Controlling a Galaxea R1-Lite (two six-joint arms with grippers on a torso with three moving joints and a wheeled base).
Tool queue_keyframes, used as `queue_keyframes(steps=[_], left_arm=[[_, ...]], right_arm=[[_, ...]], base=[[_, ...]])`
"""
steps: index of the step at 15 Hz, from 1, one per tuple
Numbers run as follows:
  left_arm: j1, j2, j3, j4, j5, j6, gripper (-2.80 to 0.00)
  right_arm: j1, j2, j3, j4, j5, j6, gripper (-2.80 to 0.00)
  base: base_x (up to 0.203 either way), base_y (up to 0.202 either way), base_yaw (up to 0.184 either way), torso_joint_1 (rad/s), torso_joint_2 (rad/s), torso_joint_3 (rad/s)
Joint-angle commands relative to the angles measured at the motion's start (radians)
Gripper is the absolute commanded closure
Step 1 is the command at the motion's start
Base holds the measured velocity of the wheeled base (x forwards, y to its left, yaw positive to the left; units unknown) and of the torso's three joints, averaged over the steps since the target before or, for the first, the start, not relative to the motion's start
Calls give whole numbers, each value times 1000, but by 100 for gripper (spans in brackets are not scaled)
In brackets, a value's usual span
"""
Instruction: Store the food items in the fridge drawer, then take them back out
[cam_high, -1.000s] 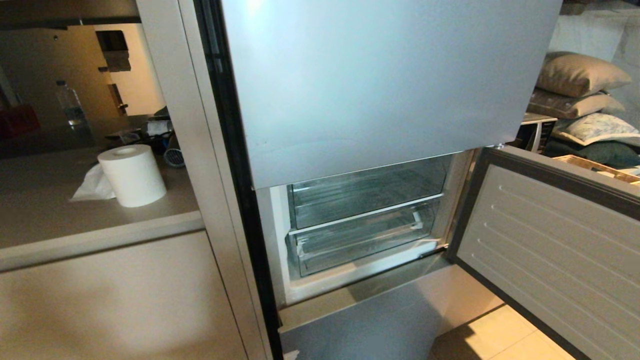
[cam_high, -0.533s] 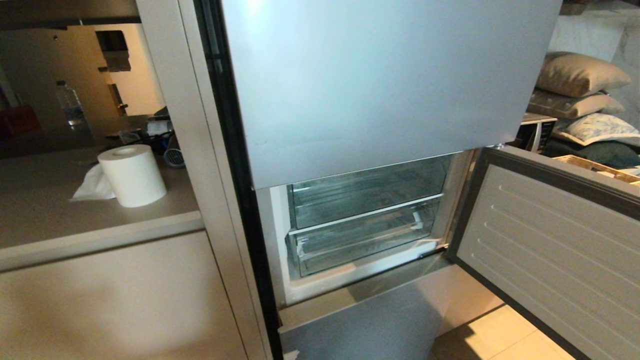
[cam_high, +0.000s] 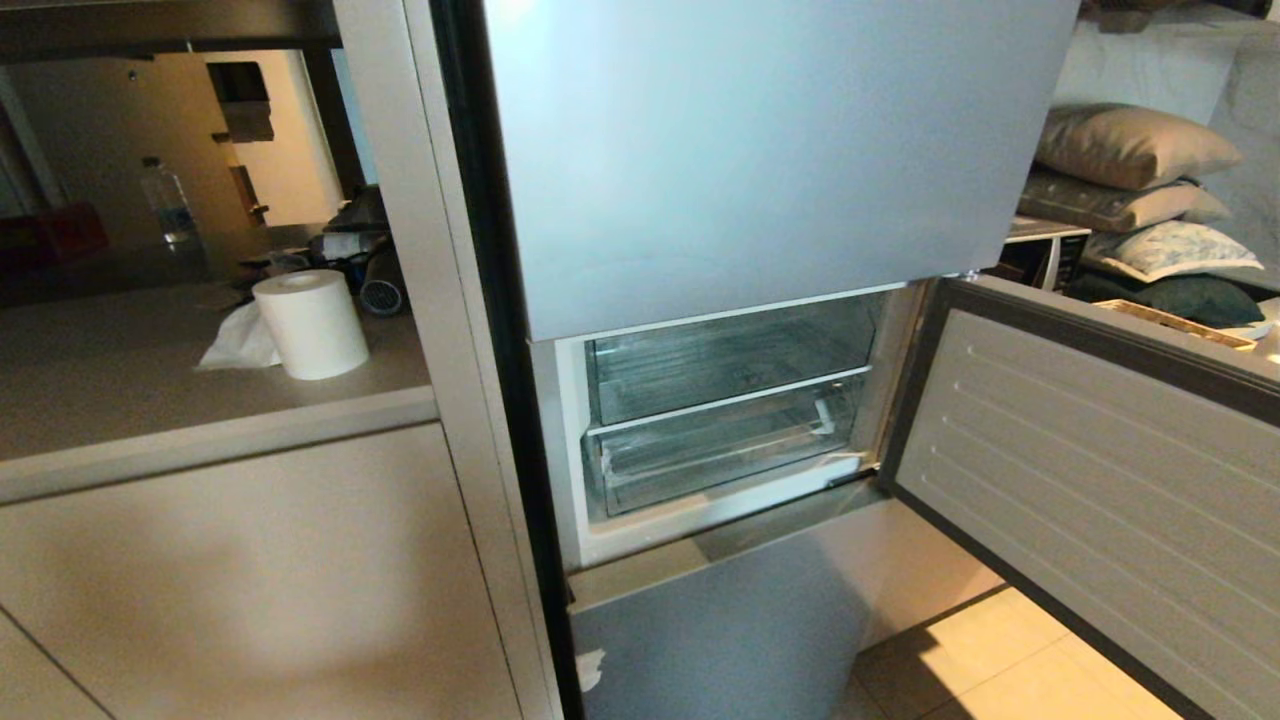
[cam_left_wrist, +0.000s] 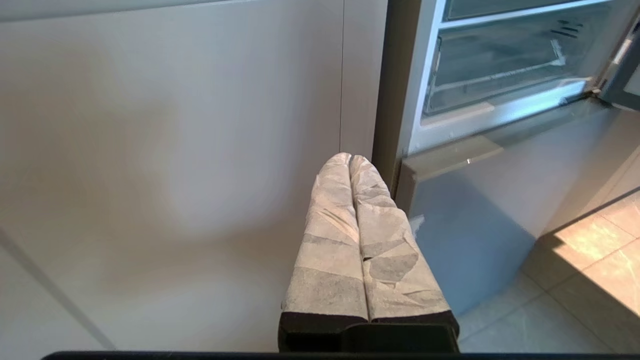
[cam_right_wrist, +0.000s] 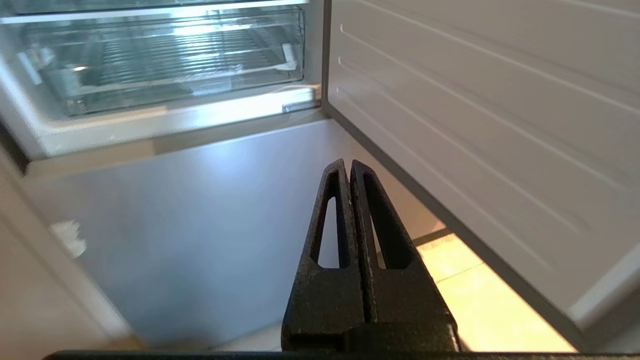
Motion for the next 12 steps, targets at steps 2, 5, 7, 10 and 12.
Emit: queue_keyframes(steps=[2, 5, 7, 10, 12], left_arm=[[0, 1, 2, 0, 0, -1, 0], [0, 1, 2, -1, 0, 1, 0], [0, 1, 2, -1, 0, 1, 0], [0, 1, 2, -1, 0, 1, 0], [0, 1, 2, -1, 0, 1, 0]], right_arm=[[0, 1, 0, 0, 0, 0, 0], [0, 0, 0, 0, 0, 0, 0], [0, 0, 0, 0, 0, 0, 0], [0, 0, -2, 1, 3, -12, 0], [0, 0, -3, 5, 2, -8, 0]], base=[[-195, 0, 3, 1, -3, 4], [-196, 0, 3, 2, 5, 1], [-194, 0, 0, 2, 4, 3], [-85, 0, 1, -2, 1, 2], [0, 0, 0, 0, 0, 0]])
